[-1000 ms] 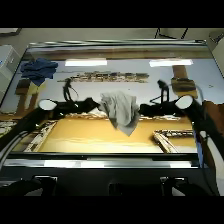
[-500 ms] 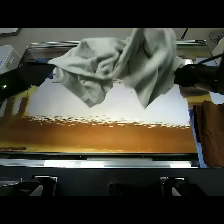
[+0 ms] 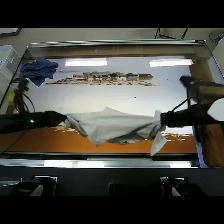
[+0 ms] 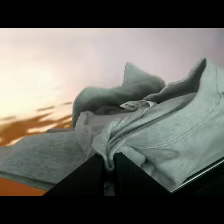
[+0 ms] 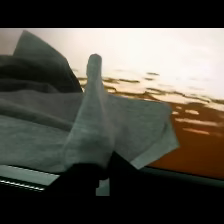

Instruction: Fold the clothes and pants, and hang the long-sleeved shirts on hangers.

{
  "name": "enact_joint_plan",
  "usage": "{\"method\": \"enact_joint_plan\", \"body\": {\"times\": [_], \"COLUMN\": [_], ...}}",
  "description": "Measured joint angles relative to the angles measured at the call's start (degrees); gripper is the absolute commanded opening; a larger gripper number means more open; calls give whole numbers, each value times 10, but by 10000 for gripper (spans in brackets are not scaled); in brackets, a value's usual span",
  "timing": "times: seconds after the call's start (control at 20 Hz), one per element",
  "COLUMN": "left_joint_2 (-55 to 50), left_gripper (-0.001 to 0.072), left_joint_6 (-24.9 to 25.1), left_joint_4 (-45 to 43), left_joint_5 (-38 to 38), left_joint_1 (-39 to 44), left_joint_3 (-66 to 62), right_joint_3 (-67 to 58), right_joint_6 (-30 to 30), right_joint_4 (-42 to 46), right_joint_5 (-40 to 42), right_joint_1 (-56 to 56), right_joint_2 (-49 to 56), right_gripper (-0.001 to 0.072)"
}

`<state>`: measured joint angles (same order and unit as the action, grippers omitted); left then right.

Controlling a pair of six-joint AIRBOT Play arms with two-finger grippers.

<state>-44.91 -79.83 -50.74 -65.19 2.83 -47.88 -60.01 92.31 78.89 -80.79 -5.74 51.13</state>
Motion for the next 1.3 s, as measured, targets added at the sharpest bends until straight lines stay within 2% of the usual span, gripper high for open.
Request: {"method": "enact_joint_plan", "body": {"times": [0.15,0.3,0.5,0.55,0.6,0.65,0.7,0.75,0.8,0.9,1.1,1.2,1.3], "left_joint_2": [-12,-39,-102,-122,-146,-168,-190,-208,-222,-236,-248,-252,-261], "left_gripper": [29,29,30,30,34,142,537,709,712,711,710,710,710], "left_joint_6": [-12,-17,-21,-21,-21,-21,-21,-21,-23,-9,19,26,30], "left_joint_4": [-5,25,78,90,104,118,133,146,160,170,136,109,90], "left_joint_5": [34,103,203,223,241,256,268,274,275,250,137,85,57], "left_joint_1": [1,1,16,24,36,47,57,63,63,37,-80,-130,-155], "left_joint_3": [54,76,86,87,88,88,88,86,82,65,20,17,30], "right_joint_3": [75,103,115,116,116,117,117,113,102,64,-24,-31,-12], "right_joint_6": [-6,9,38,41,44,46,48,48,40,8,-74,-95,-106], "right_joint_4": [-19,-56,-164,-193,-218,-243,-263,-279,-292,-306,-316,-301,-275], "right_joint_5": [101,249,420,442,453,459,459,458,446,383,147,50,-3], "right_joint_1": [0,0,0,0,-1,-1,-1,2,10,45,180,242,282], "right_joint_2": [20,56,124,145,166,186,202,212,219,227,230,219,197], "right_gripper": [42,42,49,127,268,452,570,655,705,706,704,703,703]}}
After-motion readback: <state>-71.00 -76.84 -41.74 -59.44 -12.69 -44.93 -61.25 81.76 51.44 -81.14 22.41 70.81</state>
